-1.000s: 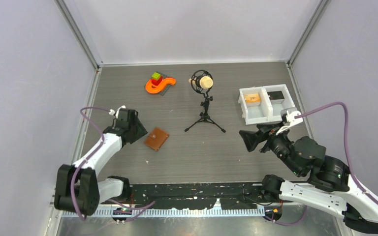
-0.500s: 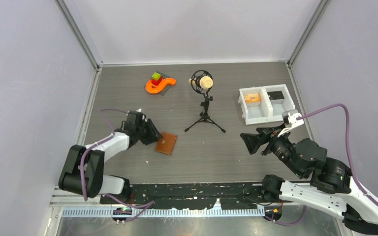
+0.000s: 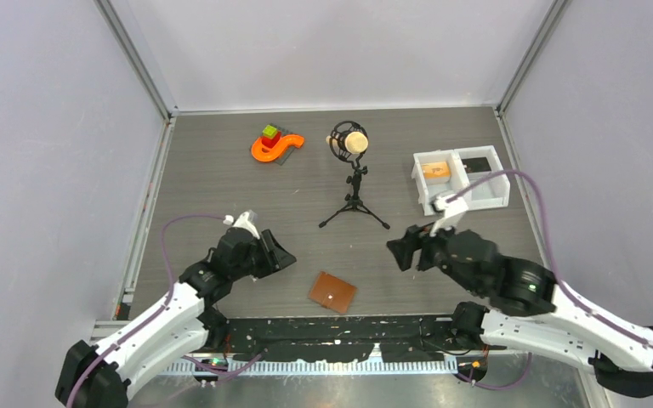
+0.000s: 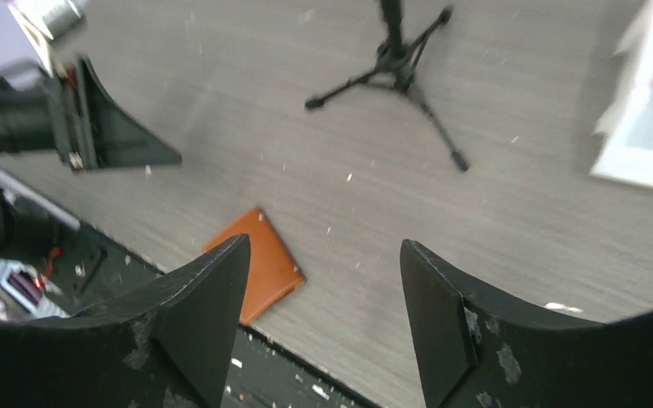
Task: Take the credit cards out of the card holder
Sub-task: Move the card holder to the center of the board, then open the card holder at the center of the board.
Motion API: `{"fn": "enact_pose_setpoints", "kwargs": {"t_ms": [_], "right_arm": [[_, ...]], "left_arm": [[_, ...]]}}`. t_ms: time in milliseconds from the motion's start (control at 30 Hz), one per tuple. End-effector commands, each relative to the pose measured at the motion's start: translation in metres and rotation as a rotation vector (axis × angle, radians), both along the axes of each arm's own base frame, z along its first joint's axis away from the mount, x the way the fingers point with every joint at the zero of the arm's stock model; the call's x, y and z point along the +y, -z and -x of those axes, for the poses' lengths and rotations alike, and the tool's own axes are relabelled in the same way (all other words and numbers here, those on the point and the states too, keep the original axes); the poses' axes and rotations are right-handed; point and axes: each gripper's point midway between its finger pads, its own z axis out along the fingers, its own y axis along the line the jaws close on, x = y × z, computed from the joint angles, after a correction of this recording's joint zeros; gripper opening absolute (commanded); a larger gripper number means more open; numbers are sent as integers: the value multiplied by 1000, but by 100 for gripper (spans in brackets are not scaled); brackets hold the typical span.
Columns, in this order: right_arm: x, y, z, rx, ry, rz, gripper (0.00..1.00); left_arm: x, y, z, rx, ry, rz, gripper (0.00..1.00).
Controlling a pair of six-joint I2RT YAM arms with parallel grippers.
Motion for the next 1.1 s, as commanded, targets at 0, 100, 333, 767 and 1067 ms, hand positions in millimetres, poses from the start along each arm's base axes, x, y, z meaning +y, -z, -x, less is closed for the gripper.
{"fn": "enact_pose_setpoints", "kwargs": {"t_ms": [0,100,333,767,1067], "right_arm": [[53,33,14,127,-176,-2,71],[83,45,19,128,-290,-22,64],[115,107,27,285,-312,10,60],[154,170,41,450,-105,209,57],[162,190,50,551,136,274,56]], "left_arm": [[15,-2,-3,-31,-11,-97,49],[-3,-2,-5,-57,46,-18,49],[-34,-1,5,-17,234,47,48],[-22,19,9,-33,168,55,49],[-10,19,8,-50,121,18,50]]}}
